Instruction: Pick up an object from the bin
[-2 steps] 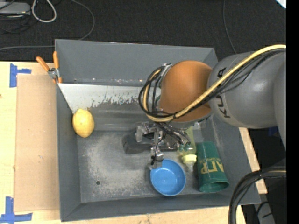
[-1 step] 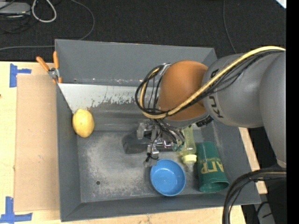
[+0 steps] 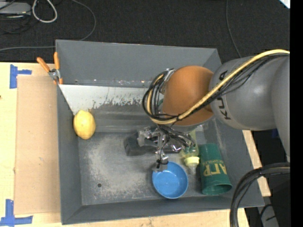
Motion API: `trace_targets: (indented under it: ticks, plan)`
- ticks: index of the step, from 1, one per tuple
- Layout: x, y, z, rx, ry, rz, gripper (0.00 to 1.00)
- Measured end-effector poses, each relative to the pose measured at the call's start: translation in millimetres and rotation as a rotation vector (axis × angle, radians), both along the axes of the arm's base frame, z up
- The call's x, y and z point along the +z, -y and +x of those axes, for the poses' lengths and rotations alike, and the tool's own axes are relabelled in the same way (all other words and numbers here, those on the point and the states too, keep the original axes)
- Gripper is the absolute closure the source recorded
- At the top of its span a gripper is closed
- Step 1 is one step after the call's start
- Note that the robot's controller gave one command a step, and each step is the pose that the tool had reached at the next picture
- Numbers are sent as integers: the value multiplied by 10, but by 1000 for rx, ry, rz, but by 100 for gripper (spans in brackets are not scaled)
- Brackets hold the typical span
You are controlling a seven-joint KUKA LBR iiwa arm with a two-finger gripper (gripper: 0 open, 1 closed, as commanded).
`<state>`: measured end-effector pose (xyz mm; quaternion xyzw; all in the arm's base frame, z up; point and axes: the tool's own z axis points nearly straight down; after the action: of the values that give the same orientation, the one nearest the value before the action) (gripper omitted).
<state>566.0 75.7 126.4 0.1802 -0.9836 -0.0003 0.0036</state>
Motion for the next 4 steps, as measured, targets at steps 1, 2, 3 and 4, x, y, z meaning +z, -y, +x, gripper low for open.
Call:
trace_targets:
  ticks: [1,2,3,4]
  plan:
    - [21,125,99,-97,0,0,0]
    - [-499,402,134,-295,15,3,0]
    - [-501,597,56,60,26,6,100]
    - [-533,596,15,59,12,5,0]
